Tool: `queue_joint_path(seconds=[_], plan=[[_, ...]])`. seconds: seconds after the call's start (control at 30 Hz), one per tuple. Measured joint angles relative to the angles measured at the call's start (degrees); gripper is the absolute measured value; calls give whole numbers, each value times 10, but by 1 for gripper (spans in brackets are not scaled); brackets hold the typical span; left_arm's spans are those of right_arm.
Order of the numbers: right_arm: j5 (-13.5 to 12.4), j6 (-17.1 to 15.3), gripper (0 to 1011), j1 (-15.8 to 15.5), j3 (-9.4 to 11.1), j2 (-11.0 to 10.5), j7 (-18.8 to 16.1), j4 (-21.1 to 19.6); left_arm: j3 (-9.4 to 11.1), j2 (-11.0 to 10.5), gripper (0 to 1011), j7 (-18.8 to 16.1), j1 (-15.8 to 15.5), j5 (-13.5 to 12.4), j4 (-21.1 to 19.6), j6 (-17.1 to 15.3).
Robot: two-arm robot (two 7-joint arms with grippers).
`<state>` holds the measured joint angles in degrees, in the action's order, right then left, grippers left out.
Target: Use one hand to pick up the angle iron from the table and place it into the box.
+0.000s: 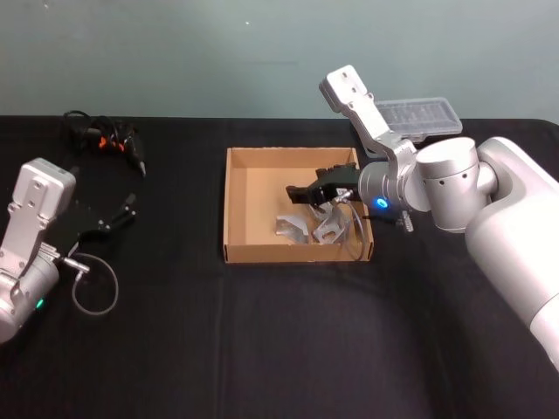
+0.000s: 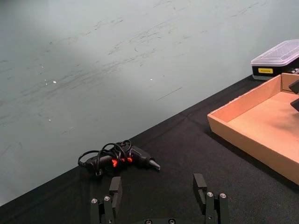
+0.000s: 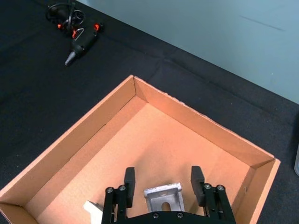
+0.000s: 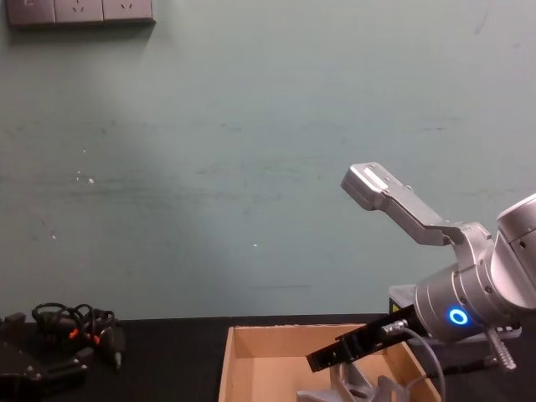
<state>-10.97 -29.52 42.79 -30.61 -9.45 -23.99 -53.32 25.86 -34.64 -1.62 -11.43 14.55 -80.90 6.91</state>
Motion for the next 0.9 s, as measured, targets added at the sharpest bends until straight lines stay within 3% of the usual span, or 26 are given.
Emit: queue_joint_path(seconds=[0.1,0.33,0.57,0.9], plan=[[5,9,836,-3,4,1,-1,-1,0,0,1000,0,0,0,0,0],[18,34,1000,-16,9,-2,1,-24,0,0,1000,0,0,0,0,0],[29,65,1002,-52,20,-15,15,-82,0,0,1000,0,0,0,0,0],[42,159,1002,-160,66,-58,62,-233,0,0,1000,0,0,0,0,0]])
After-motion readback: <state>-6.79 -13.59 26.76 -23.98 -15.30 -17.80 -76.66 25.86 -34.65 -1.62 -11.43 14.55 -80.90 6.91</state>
